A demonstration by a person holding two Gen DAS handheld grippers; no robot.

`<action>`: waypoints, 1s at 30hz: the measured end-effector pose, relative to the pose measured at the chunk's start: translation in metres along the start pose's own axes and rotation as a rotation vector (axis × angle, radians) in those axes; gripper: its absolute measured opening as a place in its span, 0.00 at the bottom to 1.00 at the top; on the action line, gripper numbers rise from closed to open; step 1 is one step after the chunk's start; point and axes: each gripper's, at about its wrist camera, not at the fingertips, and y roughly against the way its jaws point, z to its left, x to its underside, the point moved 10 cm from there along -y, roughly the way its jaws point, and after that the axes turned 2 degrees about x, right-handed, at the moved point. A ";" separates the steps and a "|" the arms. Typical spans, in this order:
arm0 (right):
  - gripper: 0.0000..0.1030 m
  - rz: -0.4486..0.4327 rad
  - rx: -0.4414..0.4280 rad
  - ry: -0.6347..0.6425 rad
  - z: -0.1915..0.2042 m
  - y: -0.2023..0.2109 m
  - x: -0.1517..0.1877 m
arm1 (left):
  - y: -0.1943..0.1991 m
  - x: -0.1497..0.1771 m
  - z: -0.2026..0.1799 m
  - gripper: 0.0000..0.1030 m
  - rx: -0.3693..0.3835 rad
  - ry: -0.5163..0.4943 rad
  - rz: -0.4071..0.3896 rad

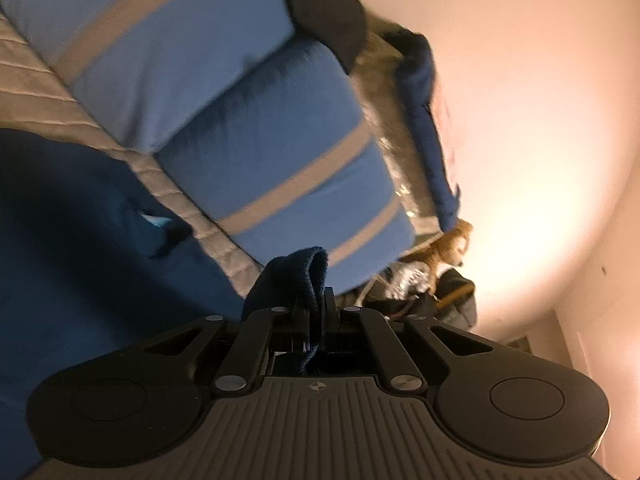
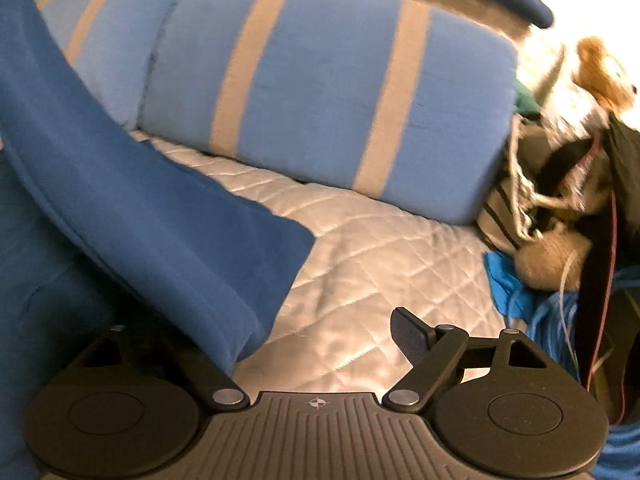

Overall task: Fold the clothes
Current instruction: 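Grasp the sweatshirt hem with the left tool and fold it toward the collar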

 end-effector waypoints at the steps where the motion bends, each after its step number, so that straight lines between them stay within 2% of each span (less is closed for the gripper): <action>1: 0.81 -0.002 -0.006 0.029 0.006 0.001 0.000 | 0.005 -0.003 0.007 0.04 -0.010 0.004 -0.006; 4: 0.80 -0.004 -0.020 0.114 0.022 0.002 0.004 | 0.020 -0.009 0.026 0.04 -0.042 0.017 -0.025; 6: 0.75 0.009 -0.029 0.163 0.030 0.001 0.010 | 0.030 -0.013 0.039 0.04 -0.057 0.029 -0.029; 8: 0.73 0.020 -0.041 0.197 0.037 0.000 0.016 | 0.035 -0.011 0.055 0.04 -0.098 0.021 -0.012; 10: 0.65 0.025 -0.059 0.192 0.041 0.002 0.018 | 0.039 -0.009 0.072 0.04 -0.140 0.012 0.007; 15: 0.35 0.050 -0.121 0.200 0.053 0.004 0.018 | 0.046 0.004 0.113 0.04 -0.202 0.008 0.076; 18: 0.27 0.066 -0.144 0.220 0.061 0.004 0.018 | 0.050 0.014 0.138 0.04 -0.237 -0.012 0.114; 23: 0.27 0.078 -0.164 0.220 0.067 0.004 0.017 | 0.056 0.028 0.175 0.04 -0.312 -0.053 0.149; 25: 0.30 0.084 -0.174 0.221 0.069 0.005 0.016 | 0.060 0.033 0.184 0.04 -0.343 -0.072 0.153; 26: 0.37 0.088 -0.180 0.223 0.070 0.005 0.016 | 0.060 0.034 0.187 0.04 -0.358 -0.084 0.154; 27: 0.51 0.090 -0.183 0.229 0.071 0.006 0.016 | 0.060 0.035 0.190 0.04 -0.374 -0.098 0.157; 30: 0.67 0.096 -0.195 0.265 0.069 0.013 0.017 | 0.061 0.037 0.194 0.05 -0.407 -0.127 0.165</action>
